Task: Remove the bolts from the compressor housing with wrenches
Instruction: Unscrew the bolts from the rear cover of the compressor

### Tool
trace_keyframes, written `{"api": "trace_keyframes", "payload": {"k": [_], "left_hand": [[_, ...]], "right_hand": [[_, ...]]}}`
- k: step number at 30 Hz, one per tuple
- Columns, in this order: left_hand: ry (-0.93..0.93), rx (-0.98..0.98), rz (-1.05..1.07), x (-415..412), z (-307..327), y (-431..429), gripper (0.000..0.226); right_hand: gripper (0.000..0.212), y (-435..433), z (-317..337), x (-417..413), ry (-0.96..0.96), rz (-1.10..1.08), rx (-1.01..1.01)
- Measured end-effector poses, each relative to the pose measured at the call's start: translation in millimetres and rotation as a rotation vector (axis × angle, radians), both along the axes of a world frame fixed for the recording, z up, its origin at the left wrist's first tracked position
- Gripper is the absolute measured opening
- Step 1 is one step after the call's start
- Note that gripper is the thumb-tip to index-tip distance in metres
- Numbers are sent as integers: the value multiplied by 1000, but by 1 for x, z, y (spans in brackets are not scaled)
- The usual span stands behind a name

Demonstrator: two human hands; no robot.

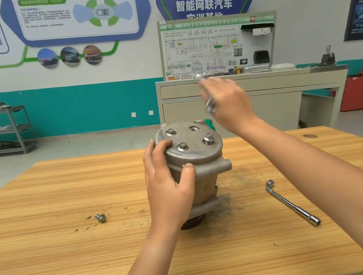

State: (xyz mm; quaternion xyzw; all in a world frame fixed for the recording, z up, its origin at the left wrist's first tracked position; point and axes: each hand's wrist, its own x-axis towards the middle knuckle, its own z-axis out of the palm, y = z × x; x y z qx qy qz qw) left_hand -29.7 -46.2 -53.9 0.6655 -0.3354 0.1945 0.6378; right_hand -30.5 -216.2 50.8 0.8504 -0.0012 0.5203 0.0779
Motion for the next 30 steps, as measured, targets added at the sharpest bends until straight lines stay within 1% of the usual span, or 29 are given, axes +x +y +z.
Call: {"api": "trace_keyframes", "payload": {"k": [2,3,4,6,9,10,12,17,21,25,28,30], "left_hand": [[3,7,-13,-1,1,1,41],[6,7,-16,-2,1,1,41],[9,6,-14,-3,1,1,42],[11,2,-1,-5,0,-1,43],[-4,1,27,-5,-1,-5,44],[-3,2,37,-5,-1,-6,46],[0,1,53,-6,-1,-7,51],[6,-5,67,-6,-1,-6,53],[11,-4,77,-9,-1,-7,54],[27,-7,99,-12,0,-10,56],[37,-11,86,-12,0,-9,57],[40,-10,67,-12,1,-10,64]], "right_hand": [[26,-4,4,-18,-62,-21,335],[30,-4,6,-31,-54,-47,404],[33,-2,6,-45,-22,-76,411],[37,7,0,-79,107,-180,322],[44,26,-15,-116,375,-396,155],[47,33,-18,-123,450,-444,117],[52,45,-23,-130,541,-491,39],[56,62,-21,-127,625,-581,-71],[53,71,-16,-120,661,-608,-181],[64,80,-20,-112,778,-635,-144],[63,81,-19,-113,819,-644,-169],[62,81,-12,-112,824,-624,-171]]}}
